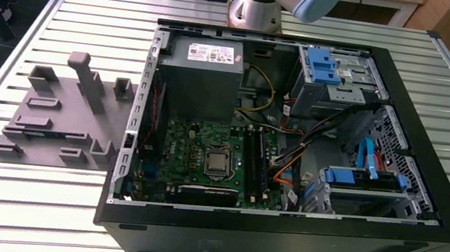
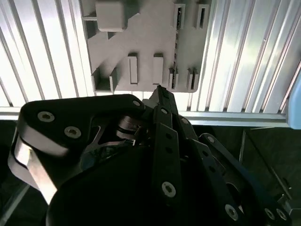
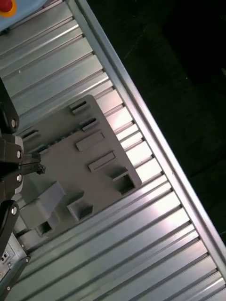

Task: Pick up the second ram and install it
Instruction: 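Pick up the second ram and move it above second insertion slot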

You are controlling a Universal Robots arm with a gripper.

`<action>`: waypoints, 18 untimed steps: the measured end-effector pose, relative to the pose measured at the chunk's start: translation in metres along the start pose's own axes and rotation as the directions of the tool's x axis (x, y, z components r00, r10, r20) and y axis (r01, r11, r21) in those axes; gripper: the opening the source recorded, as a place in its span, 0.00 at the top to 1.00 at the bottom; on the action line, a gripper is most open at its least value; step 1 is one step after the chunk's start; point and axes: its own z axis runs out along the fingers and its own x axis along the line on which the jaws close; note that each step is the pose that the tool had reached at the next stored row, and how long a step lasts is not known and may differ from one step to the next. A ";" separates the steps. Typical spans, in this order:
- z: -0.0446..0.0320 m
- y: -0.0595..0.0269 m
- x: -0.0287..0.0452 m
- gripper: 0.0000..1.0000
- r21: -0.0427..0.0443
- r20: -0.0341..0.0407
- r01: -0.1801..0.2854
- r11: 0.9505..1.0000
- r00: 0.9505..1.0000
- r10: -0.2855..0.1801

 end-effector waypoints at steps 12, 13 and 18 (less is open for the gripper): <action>0.0012 0.0002 0.0002 0.89 -0.006 -0.008 0.208 0.978 0.978 -0.208; 0.0014 0.0002 0.0002 0.89 -0.006 -0.009 0.226 0.974 0.974 -0.226; 0.0024 0.0003 0.0003 0.89 -0.010 -0.012 0.313 0.950 0.950 -0.313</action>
